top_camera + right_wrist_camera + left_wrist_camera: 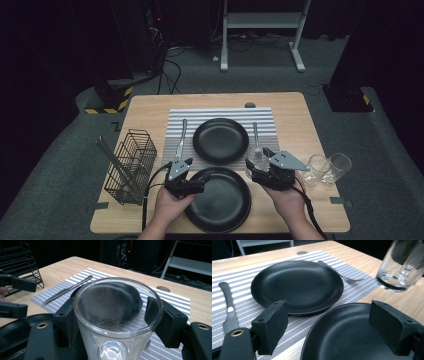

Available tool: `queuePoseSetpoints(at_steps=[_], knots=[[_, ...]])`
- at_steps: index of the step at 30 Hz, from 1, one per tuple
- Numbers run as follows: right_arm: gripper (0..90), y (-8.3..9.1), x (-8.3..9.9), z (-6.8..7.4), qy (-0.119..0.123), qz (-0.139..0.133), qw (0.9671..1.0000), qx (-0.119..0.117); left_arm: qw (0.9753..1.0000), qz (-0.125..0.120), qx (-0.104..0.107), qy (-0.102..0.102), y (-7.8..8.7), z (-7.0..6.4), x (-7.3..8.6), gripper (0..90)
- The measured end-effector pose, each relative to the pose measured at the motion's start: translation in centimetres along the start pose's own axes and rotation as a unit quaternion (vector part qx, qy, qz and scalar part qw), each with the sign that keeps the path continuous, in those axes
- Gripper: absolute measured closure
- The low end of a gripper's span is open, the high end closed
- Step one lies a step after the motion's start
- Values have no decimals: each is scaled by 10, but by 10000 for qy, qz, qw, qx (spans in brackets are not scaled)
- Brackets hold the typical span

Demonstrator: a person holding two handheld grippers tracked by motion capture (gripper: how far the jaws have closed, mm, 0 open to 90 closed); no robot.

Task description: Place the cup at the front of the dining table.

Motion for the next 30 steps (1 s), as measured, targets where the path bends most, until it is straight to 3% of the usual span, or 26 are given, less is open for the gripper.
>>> queuePoseSetpoints(at_steps=[8, 16, 30], knots=[[292, -6, -14, 11, 73, -73, 9999, -83, 9999, -38, 25, -91, 1, -5, -2, 153], [292, -15, -28, 30, 203, -186, 9993, -246, 9998, -83, 79, -141, 2, -9, -1, 153], [293, -29, -31, 54, 378, -213, 9980, -460, 9995, -186, 123, -208, 5, -15, 0, 153]])
Point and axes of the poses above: each handheld gripper's, and its own axes: y roughly backward along the jaws, x roughly out of its underside, z roughly to its left, the point moved 3 cm from there along -y, roughly forward along the jaws, and after that the axes turned 11 degrees about z, right-handed, at the moved point
